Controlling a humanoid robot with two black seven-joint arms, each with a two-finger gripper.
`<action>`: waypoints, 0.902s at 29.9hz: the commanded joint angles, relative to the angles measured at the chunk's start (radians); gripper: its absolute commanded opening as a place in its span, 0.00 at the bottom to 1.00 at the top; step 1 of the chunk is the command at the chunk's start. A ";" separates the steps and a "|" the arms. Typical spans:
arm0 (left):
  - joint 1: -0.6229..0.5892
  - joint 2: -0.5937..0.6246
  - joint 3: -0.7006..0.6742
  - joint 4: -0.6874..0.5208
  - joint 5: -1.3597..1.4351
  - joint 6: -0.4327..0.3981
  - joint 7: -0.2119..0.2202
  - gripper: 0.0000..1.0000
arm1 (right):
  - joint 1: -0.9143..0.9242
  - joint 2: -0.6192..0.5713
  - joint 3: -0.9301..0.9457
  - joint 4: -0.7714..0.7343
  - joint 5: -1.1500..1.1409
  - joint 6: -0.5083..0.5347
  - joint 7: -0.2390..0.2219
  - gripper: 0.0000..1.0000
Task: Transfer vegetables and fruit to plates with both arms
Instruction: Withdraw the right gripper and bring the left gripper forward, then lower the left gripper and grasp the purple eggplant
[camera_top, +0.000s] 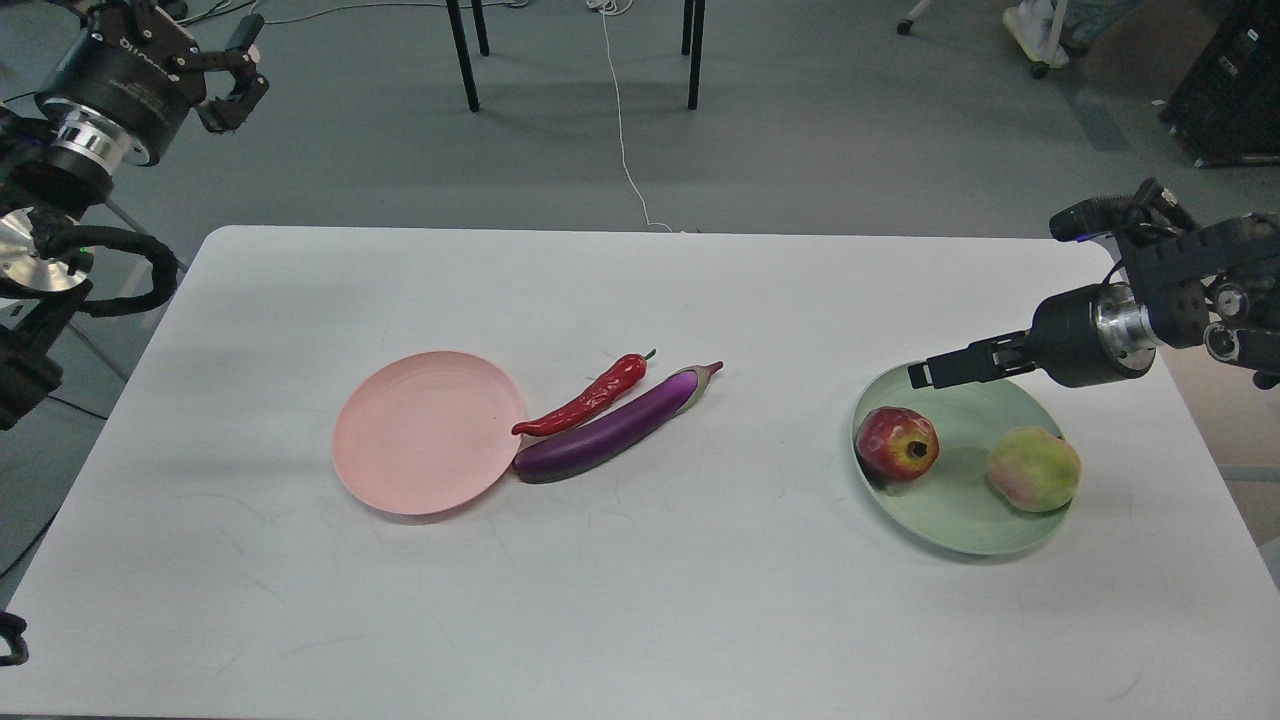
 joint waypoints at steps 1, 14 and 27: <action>-0.046 0.003 0.097 -0.014 0.043 -0.008 0.002 0.98 | -0.064 -0.068 0.191 -0.005 0.047 0.001 -0.004 0.99; -0.089 0.055 0.229 -0.402 0.920 0.006 0.003 0.98 | -0.523 -0.101 0.849 -0.088 0.523 0.008 -0.002 0.99; -0.078 -0.098 0.436 -0.526 1.811 0.104 0.011 0.98 | -0.779 -0.217 1.012 -0.106 1.090 0.207 0.026 0.99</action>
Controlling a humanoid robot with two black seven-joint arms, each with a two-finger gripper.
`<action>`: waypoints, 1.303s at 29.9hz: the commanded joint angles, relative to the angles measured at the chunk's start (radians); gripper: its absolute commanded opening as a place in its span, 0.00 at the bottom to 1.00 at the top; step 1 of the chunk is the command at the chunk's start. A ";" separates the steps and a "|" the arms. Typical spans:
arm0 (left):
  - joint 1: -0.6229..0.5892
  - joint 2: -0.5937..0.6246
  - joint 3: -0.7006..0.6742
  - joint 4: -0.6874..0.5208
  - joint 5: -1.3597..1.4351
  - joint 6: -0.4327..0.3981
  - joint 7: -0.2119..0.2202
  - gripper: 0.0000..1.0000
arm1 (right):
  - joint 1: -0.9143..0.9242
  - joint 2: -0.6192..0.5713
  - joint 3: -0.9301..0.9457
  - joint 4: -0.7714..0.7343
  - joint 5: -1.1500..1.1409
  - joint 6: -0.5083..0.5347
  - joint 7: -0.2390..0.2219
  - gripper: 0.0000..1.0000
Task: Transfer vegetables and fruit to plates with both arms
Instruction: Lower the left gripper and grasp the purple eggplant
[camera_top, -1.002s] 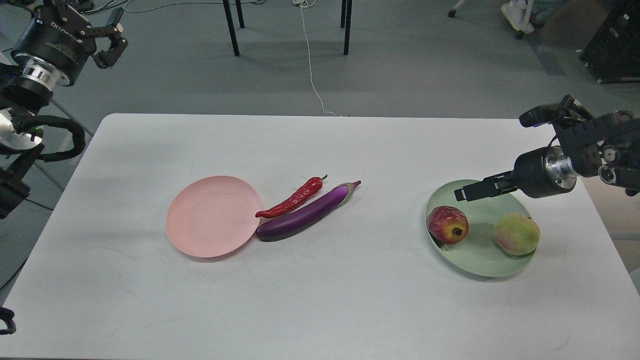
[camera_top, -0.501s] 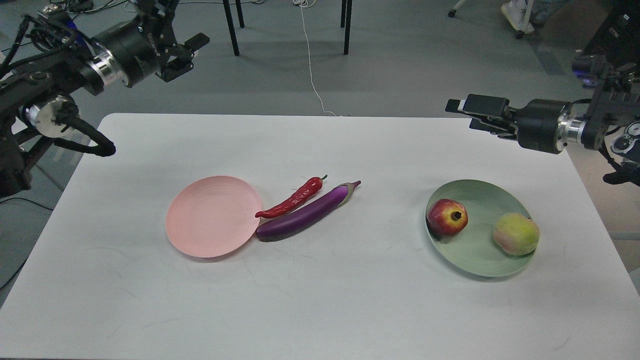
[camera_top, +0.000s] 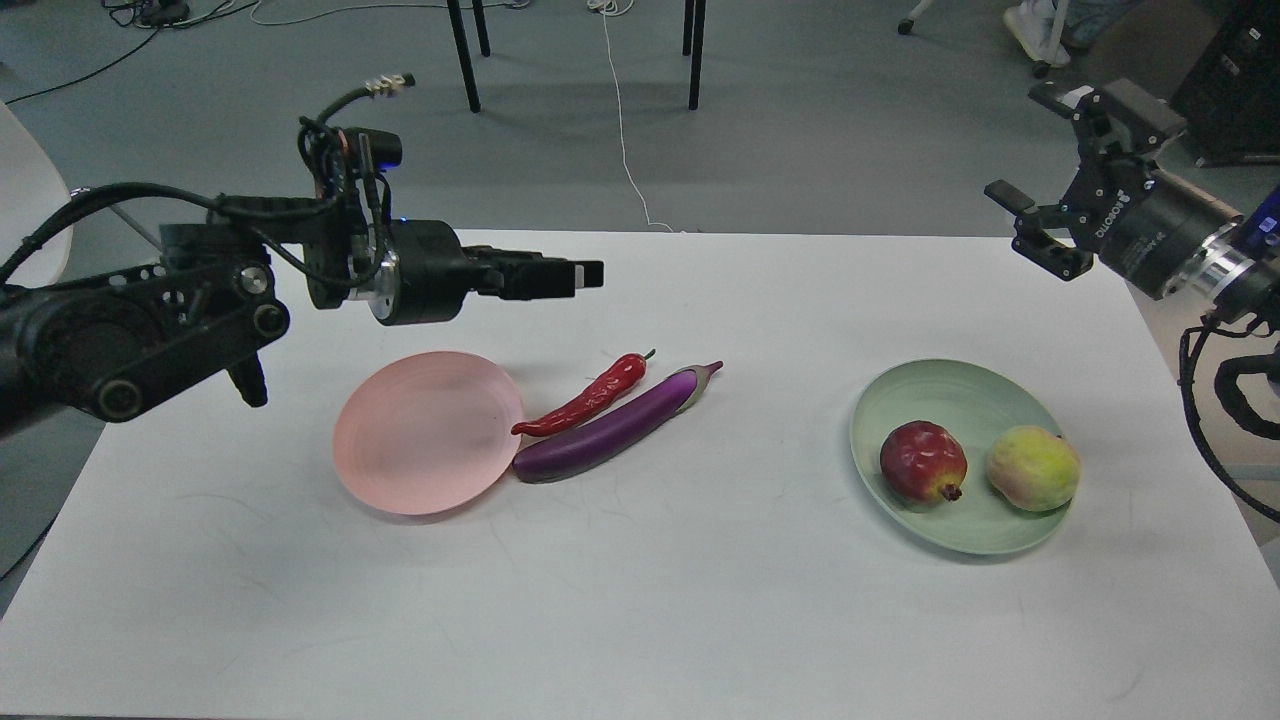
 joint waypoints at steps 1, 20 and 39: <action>-0.002 -0.056 0.037 -0.003 0.222 0.004 -0.001 0.98 | -0.098 -0.029 0.026 -0.017 0.088 0.007 0.000 0.99; 0.045 -0.262 0.132 0.147 0.447 0.008 0.091 0.78 | -0.297 0.012 0.188 -0.094 0.110 0.007 0.000 0.99; 0.085 -0.273 0.089 0.126 0.508 0.021 0.103 0.19 | -0.297 0.044 0.231 -0.143 0.104 0.007 0.000 0.99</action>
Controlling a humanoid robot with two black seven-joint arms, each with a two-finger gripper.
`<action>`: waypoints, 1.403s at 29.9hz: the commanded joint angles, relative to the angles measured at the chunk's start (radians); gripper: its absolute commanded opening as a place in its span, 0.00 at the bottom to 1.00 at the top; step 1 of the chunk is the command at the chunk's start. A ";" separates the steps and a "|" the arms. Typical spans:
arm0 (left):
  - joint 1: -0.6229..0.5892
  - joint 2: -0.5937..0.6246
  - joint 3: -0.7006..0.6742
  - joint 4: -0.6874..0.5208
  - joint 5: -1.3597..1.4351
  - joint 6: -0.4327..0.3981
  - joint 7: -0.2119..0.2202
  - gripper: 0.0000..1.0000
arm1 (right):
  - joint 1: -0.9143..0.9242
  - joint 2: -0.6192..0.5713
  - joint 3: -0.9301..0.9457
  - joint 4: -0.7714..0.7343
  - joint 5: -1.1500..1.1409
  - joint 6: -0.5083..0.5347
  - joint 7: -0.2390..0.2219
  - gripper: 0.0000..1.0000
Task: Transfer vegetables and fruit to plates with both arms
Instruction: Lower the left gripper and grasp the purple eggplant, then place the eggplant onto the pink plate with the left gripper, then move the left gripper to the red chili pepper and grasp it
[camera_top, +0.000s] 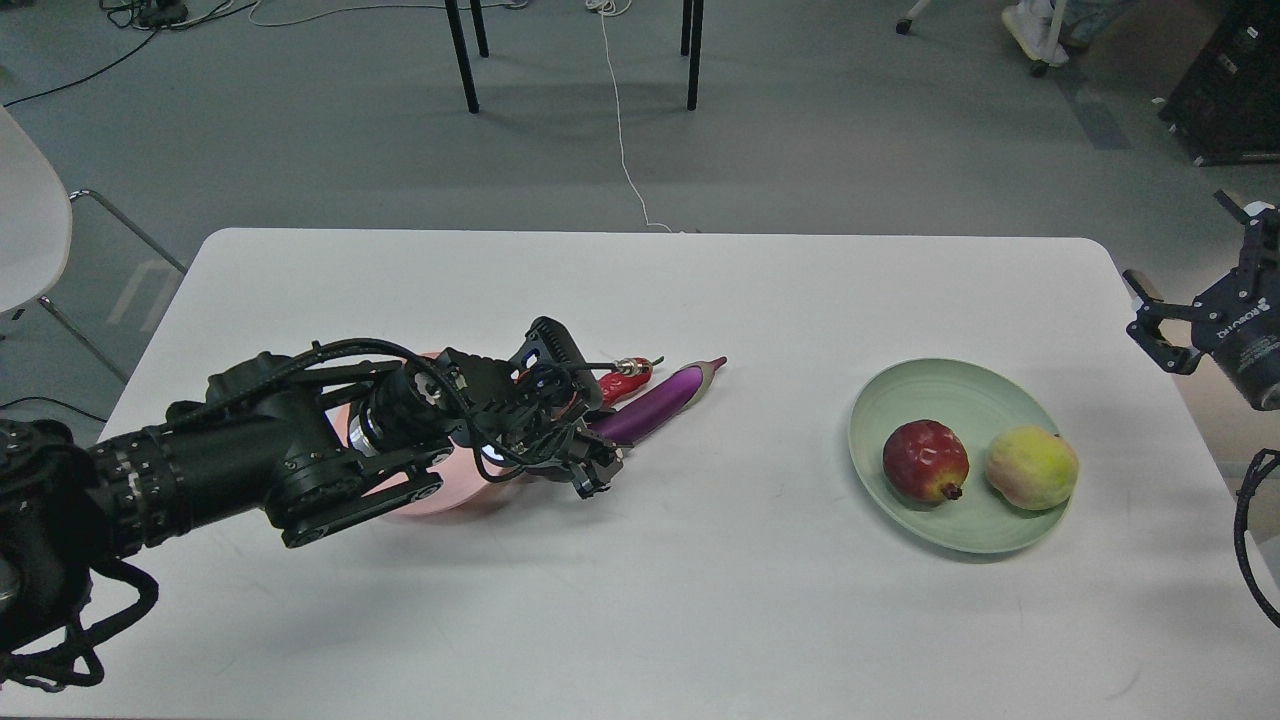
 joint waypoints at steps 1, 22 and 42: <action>-0.010 0.023 -0.036 -0.041 -0.059 0.002 0.000 0.19 | 0.002 0.004 0.006 -0.002 -0.002 0.000 0.000 0.99; 0.049 0.552 -0.017 -0.272 -0.189 -0.012 -0.020 0.22 | 0.016 0.038 0.006 -0.002 -0.010 0.000 0.000 0.99; 0.074 0.543 -0.103 -0.272 -0.375 -0.018 -0.038 0.96 | 0.014 0.041 0.004 -0.004 -0.014 0.000 0.000 0.99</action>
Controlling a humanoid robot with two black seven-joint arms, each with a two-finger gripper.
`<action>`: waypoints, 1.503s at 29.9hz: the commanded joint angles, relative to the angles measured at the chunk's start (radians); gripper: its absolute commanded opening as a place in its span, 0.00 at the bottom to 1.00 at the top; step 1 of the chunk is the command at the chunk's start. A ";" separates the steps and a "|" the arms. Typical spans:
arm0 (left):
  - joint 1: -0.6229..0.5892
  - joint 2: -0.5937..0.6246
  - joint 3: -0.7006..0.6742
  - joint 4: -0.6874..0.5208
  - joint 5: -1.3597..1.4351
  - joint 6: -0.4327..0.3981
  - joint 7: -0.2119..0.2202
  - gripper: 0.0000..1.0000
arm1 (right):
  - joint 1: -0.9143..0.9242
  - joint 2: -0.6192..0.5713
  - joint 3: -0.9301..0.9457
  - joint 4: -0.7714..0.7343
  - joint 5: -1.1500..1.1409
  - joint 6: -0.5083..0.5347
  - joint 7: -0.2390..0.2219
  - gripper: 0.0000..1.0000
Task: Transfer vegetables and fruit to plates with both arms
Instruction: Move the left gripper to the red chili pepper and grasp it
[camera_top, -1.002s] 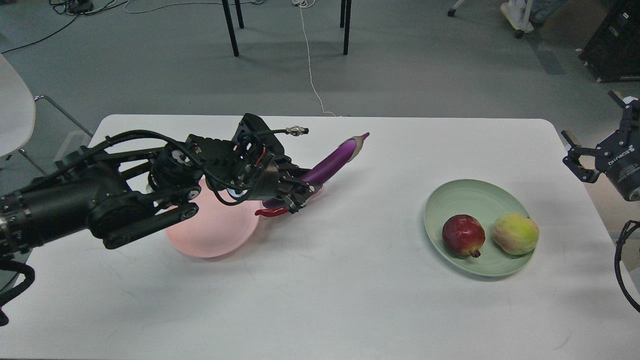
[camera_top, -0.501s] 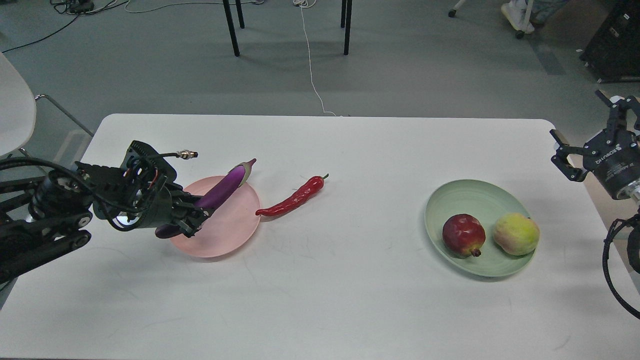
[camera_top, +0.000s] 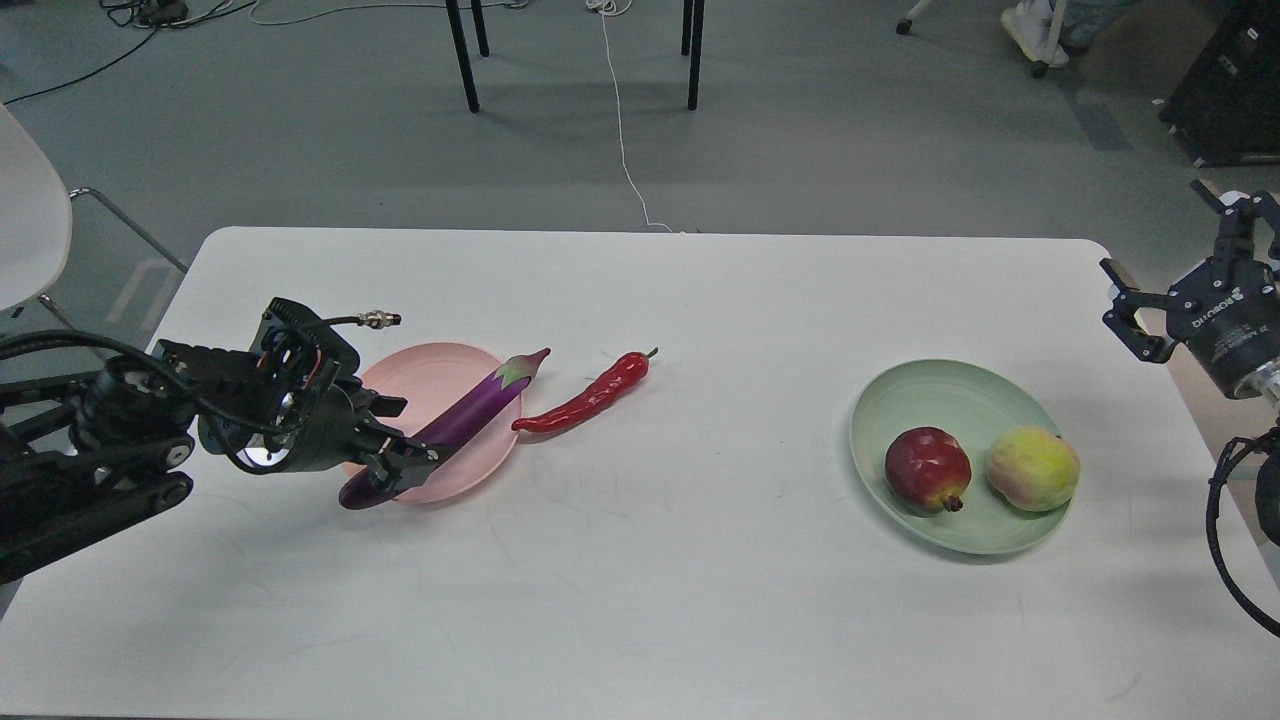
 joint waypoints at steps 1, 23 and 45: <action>-0.028 0.004 -0.051 0.001 -0.083 -0.008 0.001 0.96 | -0.001 0.008 0.000 0.001 0.000 0.000 0.000 0.99; -0.160 -0.415 -0.024 0.179 0.112 -0.022 0.009 0.90 | -0.004 0.000 0.000 0.001 0.000 0.000 0.000 0.99; -0.103 -0.528 0.080 0.380 0.122 0.039 0.009 0.84 | -0.004 0.012 0.002 0.001 -0.002 0.000 0.000 0.99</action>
